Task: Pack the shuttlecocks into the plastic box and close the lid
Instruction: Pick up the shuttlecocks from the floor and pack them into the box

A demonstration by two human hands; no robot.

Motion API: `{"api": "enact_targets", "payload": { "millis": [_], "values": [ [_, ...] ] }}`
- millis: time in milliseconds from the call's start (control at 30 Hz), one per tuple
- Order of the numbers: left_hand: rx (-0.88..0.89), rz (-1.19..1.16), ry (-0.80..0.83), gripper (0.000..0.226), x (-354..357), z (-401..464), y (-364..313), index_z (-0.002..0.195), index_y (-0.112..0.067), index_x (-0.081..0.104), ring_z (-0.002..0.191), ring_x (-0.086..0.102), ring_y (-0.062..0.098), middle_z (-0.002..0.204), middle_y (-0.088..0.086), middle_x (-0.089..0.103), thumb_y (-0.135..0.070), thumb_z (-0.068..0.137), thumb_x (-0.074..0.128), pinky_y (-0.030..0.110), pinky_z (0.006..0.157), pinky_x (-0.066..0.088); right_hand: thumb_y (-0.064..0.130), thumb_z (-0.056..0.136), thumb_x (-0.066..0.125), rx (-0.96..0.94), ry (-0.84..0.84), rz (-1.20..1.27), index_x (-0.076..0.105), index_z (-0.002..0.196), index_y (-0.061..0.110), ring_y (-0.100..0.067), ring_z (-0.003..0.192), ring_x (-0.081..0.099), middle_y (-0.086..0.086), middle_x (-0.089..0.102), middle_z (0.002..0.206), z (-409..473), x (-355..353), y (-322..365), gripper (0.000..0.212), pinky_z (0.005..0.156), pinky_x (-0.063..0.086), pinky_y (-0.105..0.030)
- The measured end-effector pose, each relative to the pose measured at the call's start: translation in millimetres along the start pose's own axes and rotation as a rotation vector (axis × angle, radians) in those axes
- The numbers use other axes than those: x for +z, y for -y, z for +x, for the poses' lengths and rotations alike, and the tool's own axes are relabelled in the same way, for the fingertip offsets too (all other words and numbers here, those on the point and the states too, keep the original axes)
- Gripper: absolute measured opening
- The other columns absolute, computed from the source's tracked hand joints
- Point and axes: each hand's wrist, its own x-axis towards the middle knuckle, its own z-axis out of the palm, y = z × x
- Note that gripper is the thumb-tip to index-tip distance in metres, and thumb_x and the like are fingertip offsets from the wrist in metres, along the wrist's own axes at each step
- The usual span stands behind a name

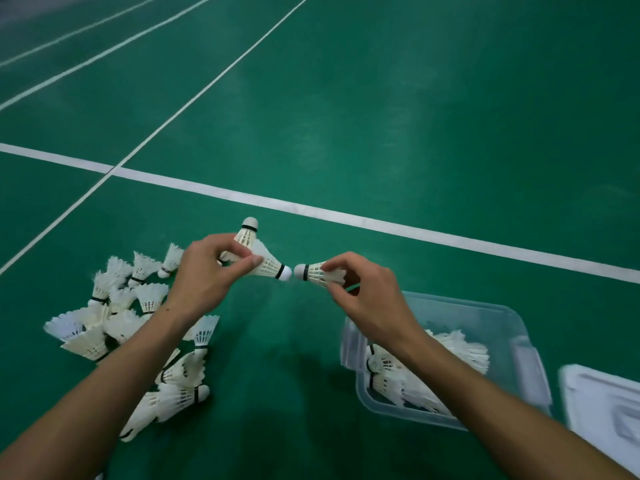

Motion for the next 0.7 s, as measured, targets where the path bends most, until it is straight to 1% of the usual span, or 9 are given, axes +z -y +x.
{"api": "enact_targets", "payload": {
  "millis": [100, 167, 233, 333, 367, 433, 533, 600, 700],
  "values": [
    [0.101, -0.040, 0.068, 0.016, 23, -14, -40, 0.079, -0.028, 0.078, 0.121, 0.065, 0.016, 0.132, 0.003, 0.069, -0.040, 0.079, 0.087, 0.044, 0.101, 0.053, 0.019, 0.094, 0.075, 0.025, -0.075, 0.003, 0.070, 0.114, 0.027, -0.008, 0.082, 0.070, 0.011, 0.074, 0.094, -26, -42, 2, 0.022, 0.076, 0.062, -0.037],
    [0.149, -0.073, 0.116, 0.017, 42, -26, -62, 0.077, -0.030, 0.078, 0.114, 0.067, 0.015, 0.132, 0.001, 0.069, -0.044, 0.075, 0.087, 0.039, 0.090, 0.056, 0.018, 0.093, 0.076, 0.043, -0.134, -0.001, 0.070, 0.116, 0.025, -0.008, 0.082, 0.070, 0.010, 0.074, 0.093, -46, -70, -1, 0.025, 0.075, 0.061, -0.033],
    [0.188, -0.088, 0.167, 0.016, 60, -39, -77, 0.076, -0.031, 0.077, 0.101, 0.068, 0.008, 0.130, -0.005, 0.068, -0.044, 0.074, 0.086, 0.032, 0.080, 0.054, 0.017, 0.091, 0.077, 0.077, -0.193, -0.010, 0.069, 0.117, 0.025, -0.008, 0.081, 0.070, 0.010, 0.073, 0.091, -65, -94, -7, 0.028, 0.074, 0.060, -0.030],
    [0.247, -0.106, 0.233, 0.019, 84, -57, -87, 0.075, -0.031, 0.076, 0.095, 0.067, 0.005, 0.126, -0.010, 0.069, -0.048, 0.073, 0.084, 0.028, 0.075, 0.051, 0.021, 0.089, 0.079, 0.202, -0.263, -0.035, 0.067, 0.116, 0.030, -0.007, 0.078, 0.068, 0.008, 0.070, 0.086, -94, -121, -25, 0.031, 0.072, 0.056, -0.026],
    [0.265, -0.119, 0.247, 0.019, 90, -62, -86, 0.075, -0.030, 0.075, 0.092, 0.066, 0.001, 0.125, -0.011, 0.069, -0.048, 0.073, 0.083, 0.023, 0.072, 0.049, 0.021, 0.089, 0.079, 0.238, -0.273, -0.032, 0.067, 0.116, 0.031, -0.007, 0.077, 0.068, 0.007, 0.071, 0.086, -103, -126, -33, 0.031, 0.072, 0.056, -0.027],
    [0.290, -0.119, 0.254, 0.015, 104, -68, -83, 0.074, -0.029, 0.074, 0.079, 0.060, -0.009, 0.124, -0.011, 0.069, -0.039, 0.076, 0.086, 0.010, 0.064, 0.042, 0.022, 0.088, 0.079, 0.293, -0.244, -0.070, 0.065, 0.116, 0.032, -0.005, 0.078, 0.068, 0.009, 0.071, 0.087, -116, -134, -49, 0.032, 0.072, 0.057, -0.030],
    [0.281, -0.099, 0.252, 0.014, 122, -68, -80, 0.076, -0.028, 0.075, 0.078, 0.059, -0.010, 0.126, -0.011, 0.068, -0.037, 0.077, 0.086, 0.010, 0.061, 0.043, 0.023, 0.088, 0.078, 0.374, -0.120, -0.153, 0.064, 0.118, 0.032, -0.002, 0.079, 0.067, 0.015, 0.067, 0.081, -127, -126, -78, 0.034, 0.077, 0.056, -0.031],
    [0.291, -0.098, 0.253, 0.013, 127, -68, -81, 0.077, -0.026, 0.076, 0.071, 0.056, -0.016, 0.127, -0.011, 0.068, -0.033, 0.078, 0.087, 0.009, 0.059, 0.043, 0.023, 0.086, 0.077, 0.392, -0.048, -0.155, 0.063, 0.115, 0.033, -0.004, 0.078, 0.065, 0.014, 0.065, 0.079, -129, -112, -90, 0.033, 0.078, 0.056, -0.033],
    [0.290, -0.089, 0.250, 0.012, 128, -68, -81, 0.076, -0.024, 0.077, 0.066, 0.053, -0.018, 0.127, -0.010, 0.068, -0.027, 0.079, 0.088, 0.008, 0.059, 0.042, 0.029, 0.089, 0.075, 0.354, 0.092, -0.247, 0.058, 0.116, 0.034, -0.007, 0.082, 0.064, 0.015, 0.067, 0.090, -119, -80, -97, 0.033, 0.073, 0.054, -0.033]
  ]
}}
